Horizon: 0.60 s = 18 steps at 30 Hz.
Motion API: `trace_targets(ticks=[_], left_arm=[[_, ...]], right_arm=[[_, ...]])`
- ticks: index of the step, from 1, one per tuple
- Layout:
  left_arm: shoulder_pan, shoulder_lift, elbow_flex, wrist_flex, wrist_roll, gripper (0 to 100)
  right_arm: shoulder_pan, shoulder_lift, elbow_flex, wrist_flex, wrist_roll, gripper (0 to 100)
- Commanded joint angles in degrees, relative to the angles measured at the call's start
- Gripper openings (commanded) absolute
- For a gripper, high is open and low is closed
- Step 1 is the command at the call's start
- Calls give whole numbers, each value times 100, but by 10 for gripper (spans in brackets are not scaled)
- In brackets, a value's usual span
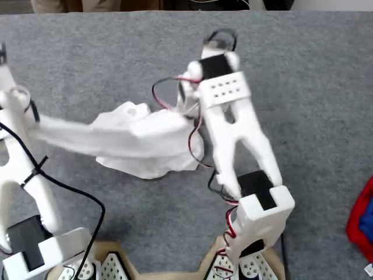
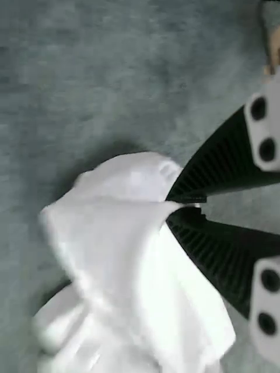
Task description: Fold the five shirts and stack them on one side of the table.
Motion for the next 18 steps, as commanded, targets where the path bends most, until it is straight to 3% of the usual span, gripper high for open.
trace_targets(ticks=[1, 9, 14, 18], left_arm=[[589, -84, -1327, 501, 53, 19], [1644, -84, -3675, 1697, 53, 19], [1899, -84, -5266, 2374, 53, 19], [1916, -136, -6514, 2549, 53, 19]], right_arm=[[189, -637, -1508, 97, 141, 5], [752, -1314, -4084, 26, 105, 5], [1420, -1631, -5684, -281, 167, 5], [1596, -1877, -6554, -580, 651, 5]])
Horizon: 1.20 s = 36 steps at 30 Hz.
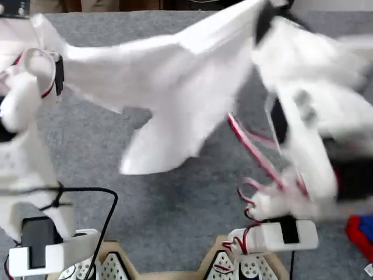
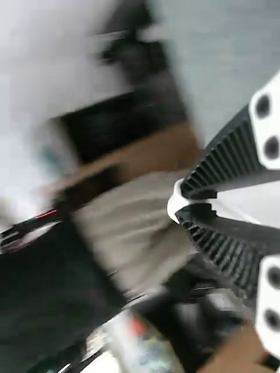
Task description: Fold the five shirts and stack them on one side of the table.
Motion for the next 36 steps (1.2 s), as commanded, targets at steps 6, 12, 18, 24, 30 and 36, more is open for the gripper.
trace_targets(ticks=[6, 12, 18, 24, 30, 36], left_arm=[[53, -866, -1855, 88, 62, 19], [9, -1895, -1512, 88, 62, 19], [0, -3398, -211, 88, 62, 19], [0, -4374, 1547, 88, 79, 19], [18, -4356, 2831, -378, 730, 19], [18, -4418, 5881, -2523, 782, 19]], right_arm=[[189, -760, -769, -826, 1090, 5], [189, -1138, -734, -1442, 1424, 5], [189, -1305, -734, -1556, 1503, 5], [189, -1297, -716, -1521, 1486, 5], [154, -1226, 901, -1319, 1451, 5], [57, -760, 3160, -2488, 1231, 5]])
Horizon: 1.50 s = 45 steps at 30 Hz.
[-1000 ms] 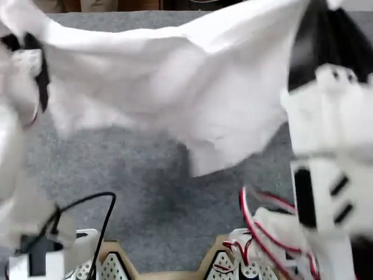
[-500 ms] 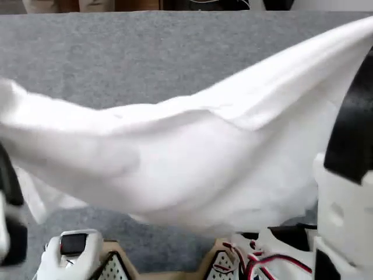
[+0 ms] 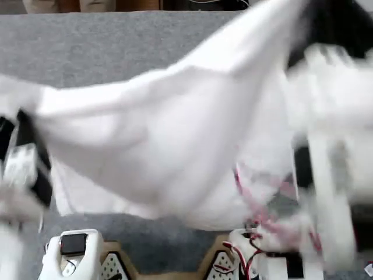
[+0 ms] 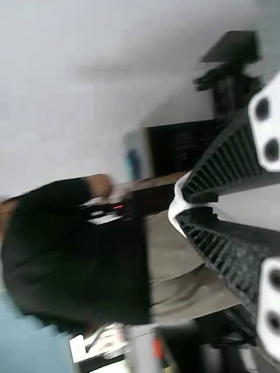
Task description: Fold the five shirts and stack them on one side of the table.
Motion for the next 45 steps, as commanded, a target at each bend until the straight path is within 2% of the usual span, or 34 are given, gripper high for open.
trace_targets(ticks=[1, 7, 11, 14, 16, 18, 21, 29, 33, 38, 45], left_arm=[[18, -48, 2242, -1697, 53, 19], [26, 189, 5468, -5204, 9, 19], [26, 787, 6945, -7376, -598, 19], [-9, 1525, 7182, -8299, -747, 19], [-79, 2123, 6848, -8431, -747, 19], [-158, 2782, 6207, -8299, -703, 19], [-202, 3873, 4976, -7859, -237, 19], [-44, 6554, 1240, -6066, 176, 19], [-35, 7662, -571, -4835, 378, 19], [-35, 8602, -2295, -2673, 466, 19], [26, 9042, -3402, -1099, 466, 19]], right_arm=[[-48, 321, 1297, -1046, -176, 5], [-374, 1332, 3257, -2980, -149, 5], [-488, 2149, 3916, -3719, -167, 5], [-505, 2730, 3996, -3868, -176, 5], [-505, 3011, 3996, -3895, -176, 5], [-497, 3222, 3943, -3895, -176, 5], [-497, 3442, 3820, -3886, -176, 5], [-488, 4251, 2774, -3886, -176, 5], [-488, 4752, 2062, -3815, -176, 5], [-497, 4831, 1323, -2505, -176, 5], [-444, 4857, 84, -378, -141, 5]])
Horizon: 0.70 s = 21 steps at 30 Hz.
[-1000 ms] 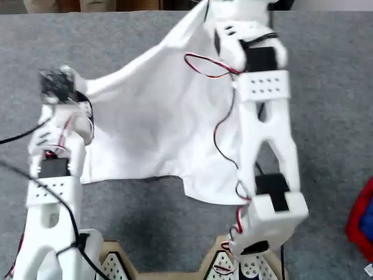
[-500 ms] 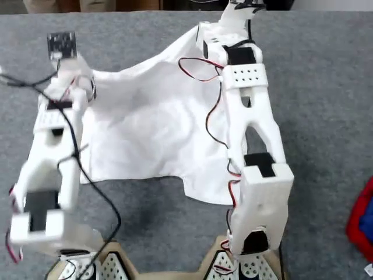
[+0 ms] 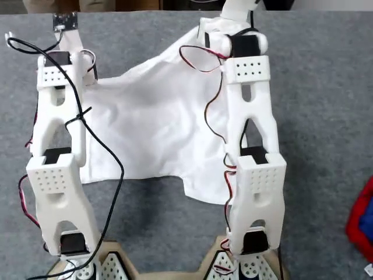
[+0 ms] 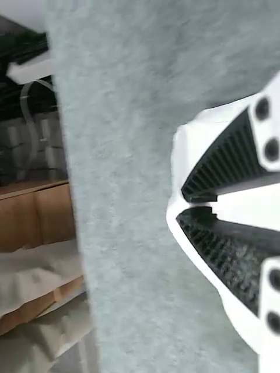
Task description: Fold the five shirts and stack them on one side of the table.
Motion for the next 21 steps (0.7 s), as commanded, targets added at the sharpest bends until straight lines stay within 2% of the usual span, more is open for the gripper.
trace_targets(ticks=[1, 5, 10, 16, 21], left_arm=[[149, -75, -695, 782, 44, 19], [290, -75, -1011, 1705, 44, 19], [466, -75, -1046, 2479, 53, 19], [431, -347, -844, 2716, 44, 19], [466, -1165, 273, 2602, 35, 19]], right_arm=[[13, -13, -840, 914, -35, 5], [4, -13, -1270, 1873, -35, 5], [4, -40, -1815, 3226, -35, 5], [224, -409, -1569, 3244, -44, 5], [48, -1473, 101, 3244, -35, 5]])
